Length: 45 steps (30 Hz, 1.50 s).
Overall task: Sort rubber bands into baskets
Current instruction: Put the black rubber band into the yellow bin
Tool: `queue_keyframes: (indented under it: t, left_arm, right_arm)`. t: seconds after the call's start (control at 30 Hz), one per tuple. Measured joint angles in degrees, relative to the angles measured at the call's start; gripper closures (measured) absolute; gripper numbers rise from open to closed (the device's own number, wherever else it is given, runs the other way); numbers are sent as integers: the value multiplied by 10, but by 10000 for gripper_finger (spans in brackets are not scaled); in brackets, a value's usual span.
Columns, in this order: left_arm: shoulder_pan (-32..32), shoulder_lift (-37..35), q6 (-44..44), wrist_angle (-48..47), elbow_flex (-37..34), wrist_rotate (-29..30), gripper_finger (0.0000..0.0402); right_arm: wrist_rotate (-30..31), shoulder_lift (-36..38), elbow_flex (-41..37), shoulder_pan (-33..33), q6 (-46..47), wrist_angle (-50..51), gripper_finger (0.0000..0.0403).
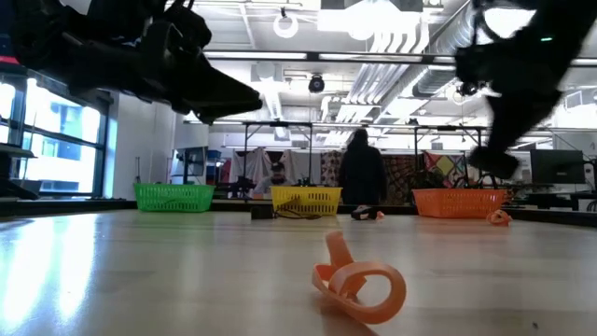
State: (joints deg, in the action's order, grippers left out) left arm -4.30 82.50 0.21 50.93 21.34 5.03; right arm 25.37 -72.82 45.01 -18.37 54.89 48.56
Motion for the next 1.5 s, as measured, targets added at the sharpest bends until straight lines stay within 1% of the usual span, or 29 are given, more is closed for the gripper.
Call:
queue_keyframes:
  t: [0.23,0.33,0.43,0.5,0.57,0.8,0.97,1.1,1.17,1.3,1.5]
  left_arm:
    - [30,8,0,-2,0,-18,326]
    - [42,11,4,-1,0,-19,351]
    - [54,11,17,3,0,-29,375]
    - [61,11,20,9,0,-35,392]
    - [72,11,24,22,0,-50,399]
    - [108,11,31,28,0,-95,401]
    - [119,11,35,37,-8,-100,401]
    - [123,11,29,89,-36,-101,401]
    - [123,11,23,108,-49,-101,401]
    - [123,11,17,128,-65,-98,401]
    - [123,11,14,128,-67,-94,401]
  right_arm:
    - [-3,0,1,137,-208,-210,402]
    - [-30,0,1,193,-279,-282,402]
    - [-60,-10,6,240,-326,-339,402]
    - [-73,-29,24,264,-350,-345,402]
    - [-81,-57,51,283,-378,-344,402]
    - [-147,-177,185,352,-478,-315,403]
    - [-156,-262,287,400,-526,-267,403]
    - [-185,-319,346,434,-554,-261,403]
    - [-189,-343,372,449,-567,-255,403]
    - [-197,-378,404,481,-576,-233,403]
    - [-224,-402,406,519,-574,-233,403]
